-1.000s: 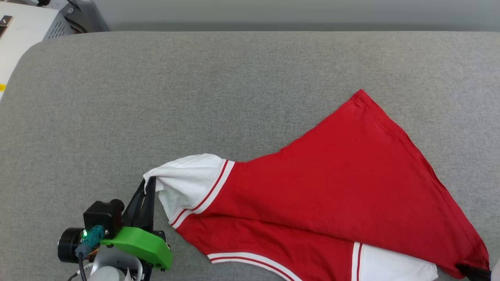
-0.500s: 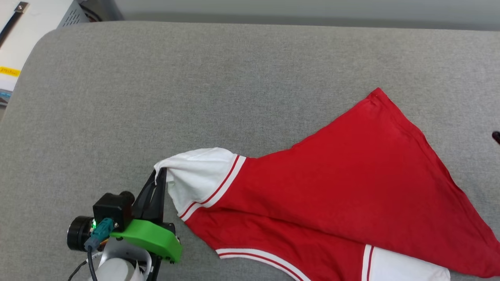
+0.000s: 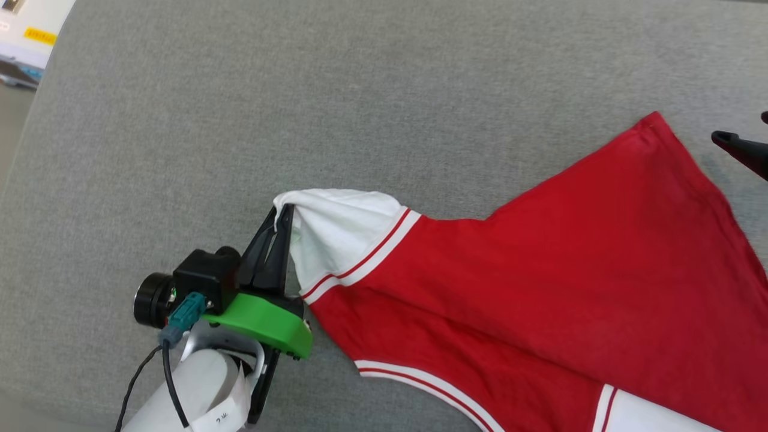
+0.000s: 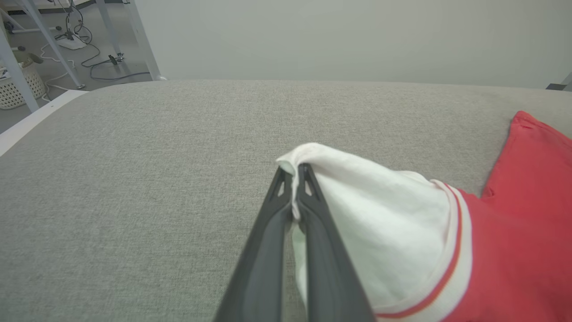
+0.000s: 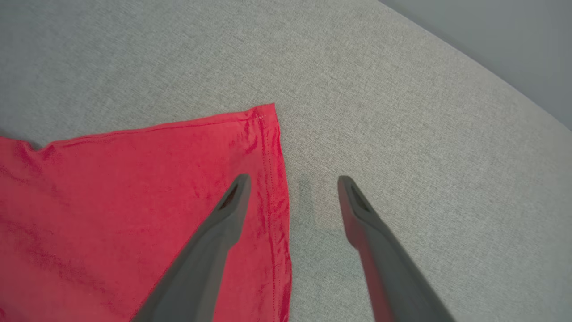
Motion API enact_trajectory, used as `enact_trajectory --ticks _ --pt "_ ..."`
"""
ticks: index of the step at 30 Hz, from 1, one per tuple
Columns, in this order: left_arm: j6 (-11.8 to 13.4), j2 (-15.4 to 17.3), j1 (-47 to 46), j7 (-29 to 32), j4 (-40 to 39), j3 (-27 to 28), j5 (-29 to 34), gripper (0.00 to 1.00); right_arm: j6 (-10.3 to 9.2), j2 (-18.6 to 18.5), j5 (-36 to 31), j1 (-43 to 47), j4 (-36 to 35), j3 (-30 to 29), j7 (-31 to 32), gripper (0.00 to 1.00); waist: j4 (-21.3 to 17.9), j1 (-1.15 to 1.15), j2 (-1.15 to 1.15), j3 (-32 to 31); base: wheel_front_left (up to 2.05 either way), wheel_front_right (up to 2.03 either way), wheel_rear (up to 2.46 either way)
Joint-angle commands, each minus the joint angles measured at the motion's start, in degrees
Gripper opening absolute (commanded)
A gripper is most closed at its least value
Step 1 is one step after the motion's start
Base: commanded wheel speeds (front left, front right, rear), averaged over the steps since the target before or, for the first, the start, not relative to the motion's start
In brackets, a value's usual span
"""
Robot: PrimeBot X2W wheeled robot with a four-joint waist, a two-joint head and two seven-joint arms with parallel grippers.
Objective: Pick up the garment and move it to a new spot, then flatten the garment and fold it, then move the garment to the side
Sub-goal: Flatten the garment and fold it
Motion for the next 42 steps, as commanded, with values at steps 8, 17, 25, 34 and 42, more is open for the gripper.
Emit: enact_trajectory --ticks 8,17,25,34,42 --pt "-1.36 -2.02 -3.65 -1.28 1.54 -0.51 1.10 0.00 -0.03 3.15 -1.84 -7.20 11.89 8.51 -3.04 1.00 4.25 0.00 0.00 6.02 0.00 0.00 0.00" --pt "-1.75 -2.35 -3.03 -1.94 3.54 0.10 1.02 0.00 -0.03 1.29 2.06 -4.51 16.58 18.03 -8.45 0.00 3.43 0.00 0.00 4.92 0.00 0.00 0.00" --pt "-2.22 -0.50 -3.06 -1.57 4.33 0.46 1.39 0.00 -0.03 1.32 4.60 -6.25 14.85 19.03 -24.91 0.00 0.05 0.00 0.00 -1.94 0.00 0.00 0.00" --pt "-1.95 4.33 -7.95 1.52 0.47 3.92 1.47 0.00 -0.03 -0.21 6.35 -6.05 10.09 18.09 -38.35 0.00 -4.18 0.00 0.00 -9.71 0.00 0.00 0.00" --pt "-3.71 7.52 -19.36 7.15 -3.47 5.49 2.57 0.00 -0.03 -0.29 5.22 -7.01 5.42 14.00 -42.69 0.00 -6.96 0.00 0.00 -11.12 0.00 0.00 0.00"
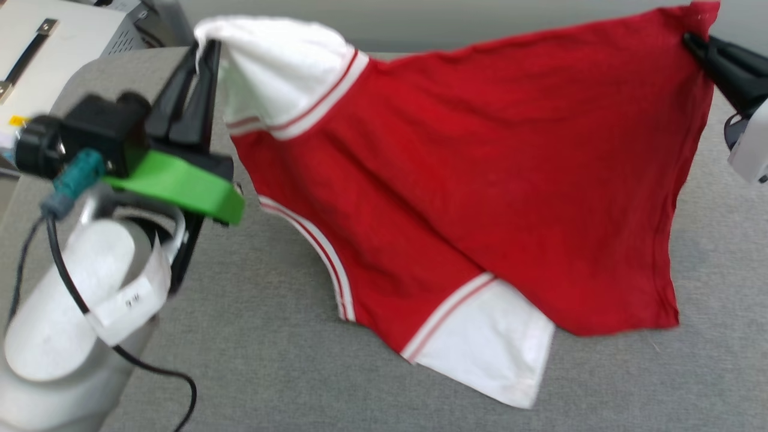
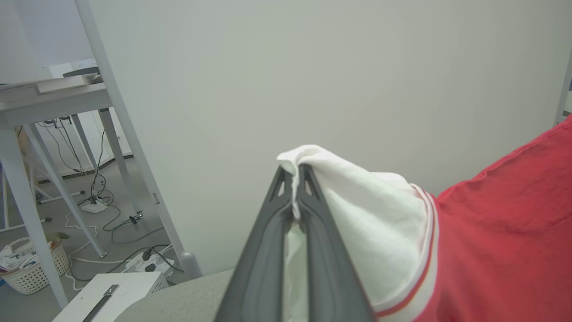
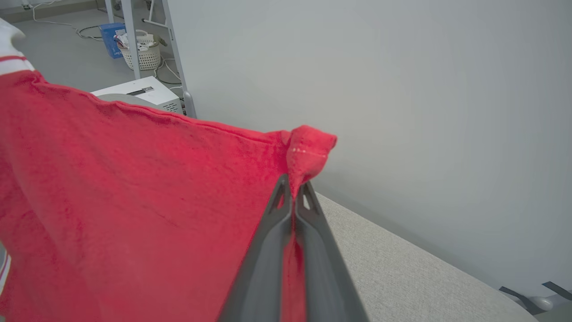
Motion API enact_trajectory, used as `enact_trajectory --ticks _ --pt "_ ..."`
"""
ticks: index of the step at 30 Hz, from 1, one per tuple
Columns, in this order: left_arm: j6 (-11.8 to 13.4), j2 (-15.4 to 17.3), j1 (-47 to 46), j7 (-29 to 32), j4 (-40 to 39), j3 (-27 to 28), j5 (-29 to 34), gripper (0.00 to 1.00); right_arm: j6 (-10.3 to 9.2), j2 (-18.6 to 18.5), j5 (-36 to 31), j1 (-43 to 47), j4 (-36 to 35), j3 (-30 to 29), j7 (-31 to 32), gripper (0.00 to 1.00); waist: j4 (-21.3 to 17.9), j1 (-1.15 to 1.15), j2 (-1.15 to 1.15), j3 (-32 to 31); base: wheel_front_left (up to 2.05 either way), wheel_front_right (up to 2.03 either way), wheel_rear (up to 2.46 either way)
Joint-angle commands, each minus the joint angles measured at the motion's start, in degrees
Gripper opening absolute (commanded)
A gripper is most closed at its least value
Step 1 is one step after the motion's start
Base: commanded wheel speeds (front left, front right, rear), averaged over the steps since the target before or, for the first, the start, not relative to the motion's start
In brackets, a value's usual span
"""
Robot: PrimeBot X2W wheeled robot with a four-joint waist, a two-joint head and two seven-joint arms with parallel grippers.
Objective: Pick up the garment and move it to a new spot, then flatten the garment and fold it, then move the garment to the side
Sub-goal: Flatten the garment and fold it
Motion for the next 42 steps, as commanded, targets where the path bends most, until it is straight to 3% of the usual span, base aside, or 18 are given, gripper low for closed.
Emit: enact_trajectory --ticks 1,7,13,22,28,34,42 --pt "-0.66 0.24 -3.32 0.74 -0.23 0.13 0.96 0.00 -0.02 0.29 -0.46 -0.88 -0.80 -1.13 -0.62 0.00 -2.15 0.00 0.00 -0.99 0.00 0.00 0.00" --pt "-4.30 -1.74 -16.92 3.71 2.61 -0.67 1.28 0.00 -0.02 1.61 -3.66 -5.96 -3.28 -5.34 -0.65 0.00 -3.10 0.00 0.00 3.19 0.00 0.00 0.00" --pt "-7.95 -4.04 -34.26 6.07 8.34 -1.42 3.34 0.00 -0.02 4.16 -7.71 -16.72 -2.09 -9.01 0.86 0.00 -3.87 0.00 0.00 10.01 0.00 0.00 0.00" --pt "-11.99 -6.76 -60.25 5.74 21.00 -1.29 6.95 0.00 -0.02 7.57 -15.80 -38.80 7.44 -9.04 -1.05 0.00 -4.25 0.00 0.00 17.98 0.00 0.00 0.00" --pt "-13.57 -8.05 -72.32 4.07 28.14 -1.94 8.48 0.00 -0.02 9.47 -17.97 -51.15 14.92 -6.40 -4.93 0.00 -4.28 0.00 0.00 21.50 0.00 0.00 0.00" --pt "-14.40 -9.32 -74.88 0.38 35.93 -3.01 8.22 0.00 -0.02 11.80 -17.62 -55.27 22.17 -1.23 -9.75 0.00 -4.33 0.00 0.00 23.63 0.00 0.00 0.00" --pt "-14.20 -9.30 -65.69 -5.51 42.60 -3.89 7.02 0.00 -0.02 12.04 -12.49 -47.88 25.62 7.75 -15.85 0.00 -3.98 0.00 0.00 23.32 0.00 0.00 0.00"
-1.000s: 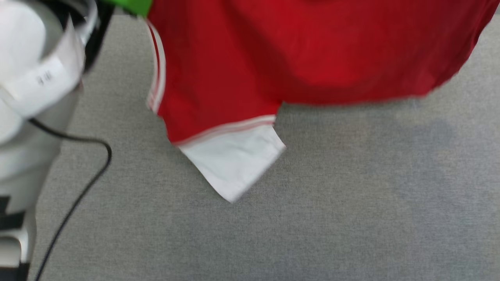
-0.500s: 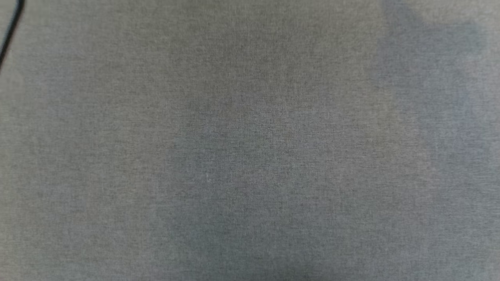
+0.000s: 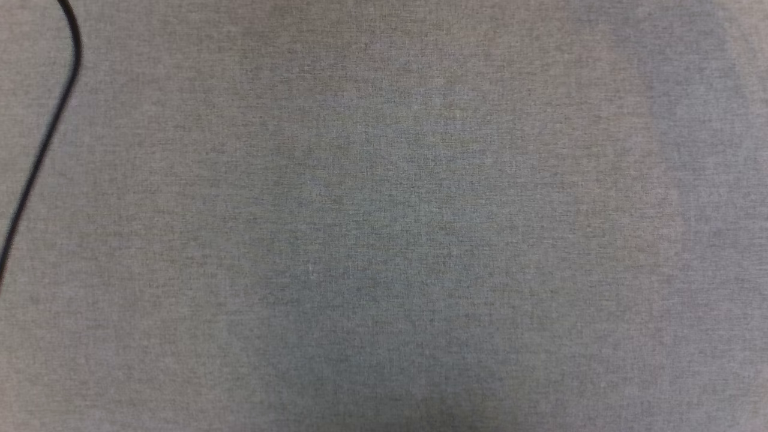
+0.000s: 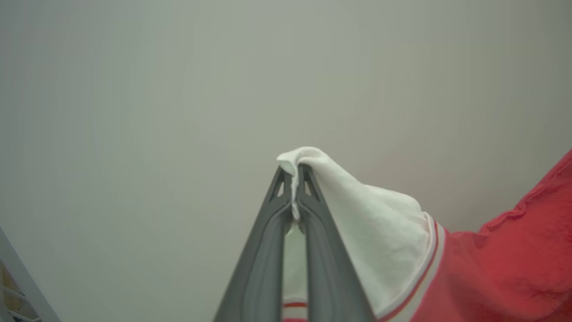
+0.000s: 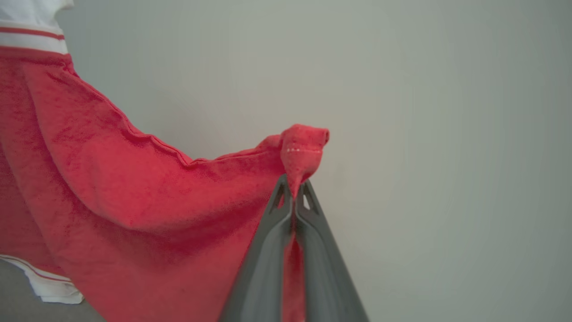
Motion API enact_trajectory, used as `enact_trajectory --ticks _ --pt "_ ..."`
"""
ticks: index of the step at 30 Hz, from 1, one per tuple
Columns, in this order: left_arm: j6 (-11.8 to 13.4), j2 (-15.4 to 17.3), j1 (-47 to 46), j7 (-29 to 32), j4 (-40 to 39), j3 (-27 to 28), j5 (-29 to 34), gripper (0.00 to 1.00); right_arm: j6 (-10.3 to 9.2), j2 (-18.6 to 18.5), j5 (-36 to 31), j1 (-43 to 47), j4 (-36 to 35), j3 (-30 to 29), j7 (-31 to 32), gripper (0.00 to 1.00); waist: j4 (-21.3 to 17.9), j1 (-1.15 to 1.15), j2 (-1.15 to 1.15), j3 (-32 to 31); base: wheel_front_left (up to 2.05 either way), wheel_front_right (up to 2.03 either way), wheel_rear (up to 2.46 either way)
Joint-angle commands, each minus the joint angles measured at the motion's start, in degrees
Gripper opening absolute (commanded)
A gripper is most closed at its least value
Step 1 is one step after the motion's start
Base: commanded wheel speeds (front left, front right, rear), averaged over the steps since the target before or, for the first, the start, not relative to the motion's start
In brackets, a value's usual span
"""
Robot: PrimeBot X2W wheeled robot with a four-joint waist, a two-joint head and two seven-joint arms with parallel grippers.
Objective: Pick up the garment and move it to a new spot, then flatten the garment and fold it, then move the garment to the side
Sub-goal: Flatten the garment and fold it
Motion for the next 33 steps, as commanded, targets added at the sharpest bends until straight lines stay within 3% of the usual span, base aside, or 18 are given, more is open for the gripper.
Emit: enact_trajectory --ticks 1,8,14,23,26,27,33 --pt "-0.08 0.39 2.58 -0.98 0.22 -0.21 -0.66 0.00 -0.03 -0.33 1.22 2.16 0.31 1.26 -1.17 0.00 0.39 -0.01 0.00 -1.00 0.00 0.00 0.00" --pt "2.37 3.13 18.80 -3.41 -3.02 -0.81 -1.31 0.00 -0.03 -2.53 6.51 13.06 -0.32 7.86 -5.78 0.00 0.82 -0.01 0.00 -7.04 0.00 0.00 0.00" --pt "6.25 6.56 37.83 -3.18 -12.44 -1.26 -3.07 0.00 -0.03 -5.14 10.27 25.83 -2.59 13.39 -7.40 0.00 1.00 -0.01 0.00 -14.14 0.00 0.00 0.00" --pt "15.45 12.89 69.93 2.47 -32.38 -2.05 -8.11 0.00 -0.03 -9.99 15.58 46.37 -8.32 15.99 -7.62 0.00 1.40 -0.01 0.00 -22.77 0.00 0.00 0.00" --pt "18.56 13.04 79.02 3.07 -36.45 -2.00 -10.72 0.00 -0.03 -11.18 16.85 52.50 -9.85 16.50 -7.02 0.00 1.61 -0.01 0.00 -24.98 0.00 0.00 0.00" --pt "20.99 13.02 86.94 3.10 -38.05 -2.63 -12.45 0.00 -0.03 -12.13 18.14 58.80 -10.84 15.98 -6.98 0.00 1.79 -0.01 0.00 -27.18 0.00 0.00 0.00" --pt "25.43 11.24 100.56 1.78 -40.78 -2.15 -17.49 0.00 -0.03 -12.91 19.49 69.63 -12.30 13.79 -6.61 0.00 1.55 -0.01 0.00 -30.74 0.00 0.00 0.00"
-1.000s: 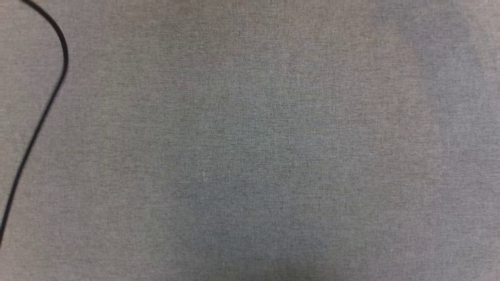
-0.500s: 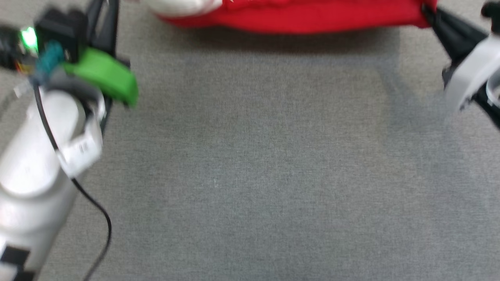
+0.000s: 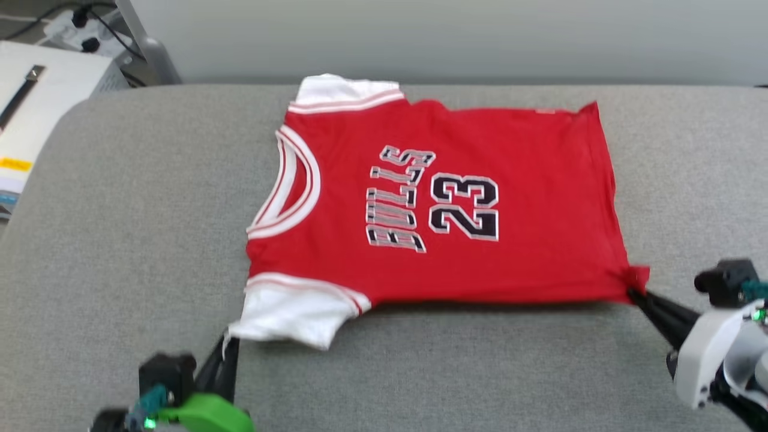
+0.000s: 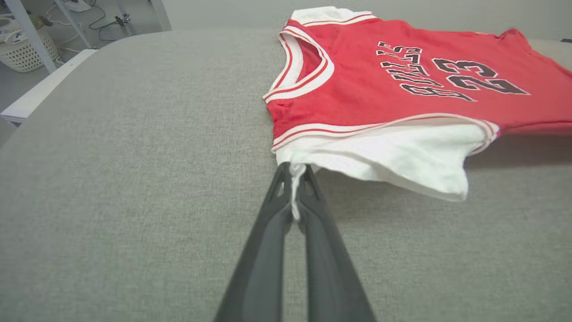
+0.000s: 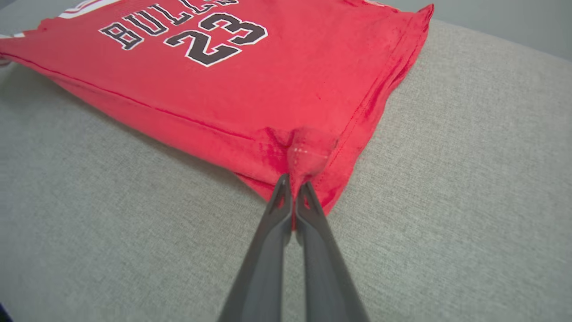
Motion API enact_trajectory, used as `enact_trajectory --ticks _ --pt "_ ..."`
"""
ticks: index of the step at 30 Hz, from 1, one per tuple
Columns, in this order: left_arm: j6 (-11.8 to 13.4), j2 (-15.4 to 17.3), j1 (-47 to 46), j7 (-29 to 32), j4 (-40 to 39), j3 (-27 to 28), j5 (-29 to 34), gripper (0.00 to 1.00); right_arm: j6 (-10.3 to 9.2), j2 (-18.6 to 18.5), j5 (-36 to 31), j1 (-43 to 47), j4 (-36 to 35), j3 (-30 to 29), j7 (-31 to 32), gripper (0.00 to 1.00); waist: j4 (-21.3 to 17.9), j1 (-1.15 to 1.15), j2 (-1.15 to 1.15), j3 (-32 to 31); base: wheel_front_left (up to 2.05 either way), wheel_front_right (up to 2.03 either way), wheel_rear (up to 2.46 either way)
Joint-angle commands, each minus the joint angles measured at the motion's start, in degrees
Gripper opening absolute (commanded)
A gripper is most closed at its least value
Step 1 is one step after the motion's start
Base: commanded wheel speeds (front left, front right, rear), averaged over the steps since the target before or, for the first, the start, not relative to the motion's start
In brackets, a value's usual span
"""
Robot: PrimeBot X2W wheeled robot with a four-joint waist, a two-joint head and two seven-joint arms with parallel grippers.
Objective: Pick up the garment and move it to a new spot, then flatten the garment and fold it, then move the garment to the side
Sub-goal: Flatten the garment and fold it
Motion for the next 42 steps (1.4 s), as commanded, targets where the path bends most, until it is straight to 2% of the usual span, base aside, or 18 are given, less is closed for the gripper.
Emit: enact_trajectory --ticks 1,4,9,12,16,21,29,36,42 --pt "0.96 -0.39 3.29 -0.44 -0.60 0.06 -1.20 0.00 -0.04 -0.58 0.76 2.83 -0.45 -0.73 0.49 0.00 0.02 0.01 0.00 -3.18 0.00 0.00 0.00" --pt "1.30 -0.72 7.76 -0.29 -1.03 -0.51 -3.01 0.00 -0.04 -1.10 1.67 7.46 -1.47 -2.07 1.19 0.00 0.25 0.01 0.00 -4.04 0.00 0.00 0.00" --pt "-0.68 -0.07 12.06 2.36 -1.15 -2.73 -5.54 0.00 -0.04 -2.87 3.92 14.63 -4.22 -4.89 3.27 0.00 0.87 0.01 0.00 -4.35 0.00 0.00 0.00" --pt "-2.57 -0.44 12.86 4.55 -1.77 -4.28 -7.29 0.00 -0.04 -3.83 4.62 17.59 -6.56 -6.16 5.20 0.00 0.89 0.01 0.00 -3.81 0.00 0.00 0.00" --pt "-3.16 0.17 10.81 4.40 -1.33 -4.80 -5.54 0.00 -0.04 -3.90 4.70 19.42 -8.17 -9.44 6.16 0.00 0.98 0.01 0.00 -2.84 0.00 0.00 0.00" --pt "-5.34 0.40 3.45 3.54 -0.91 -4.38 -2.72 0.00 -0.04 -3.23 4.68 18.79 -9.88 -15.28 6.08 0.00 1.12 0.01 0.00 -1.25 0.00 0.00 0.00" --pt "-10.06 1.69 -11.66 4.91 1.86 -3.29 1.14 0.00 -0.04 -1.31 3.14 15.17 -13.14 -21.25 9.48 0.00 -0.28 0.01 0.00 2.65 0.00 0.00 0.00" --pt "-15.02 0.42 -24.56 5.32 10.03 -3.02 2.80 0.00 -0.04 0.81 1.38 11.51 -14.03 -23.96 12.54 0.00 -1.69 0.01 0.00 7.32 0.00 0.00 0.00" --pt "-18.25 -1.22 -31.70 6.16 18.45 -4.45 4.10 0.00 -0.04 2.57 0.02 7.37 -12.38 -25.20 13.98 0.00 -2.66 0.01 0.00 11.73 0.00 0.00 0.00"
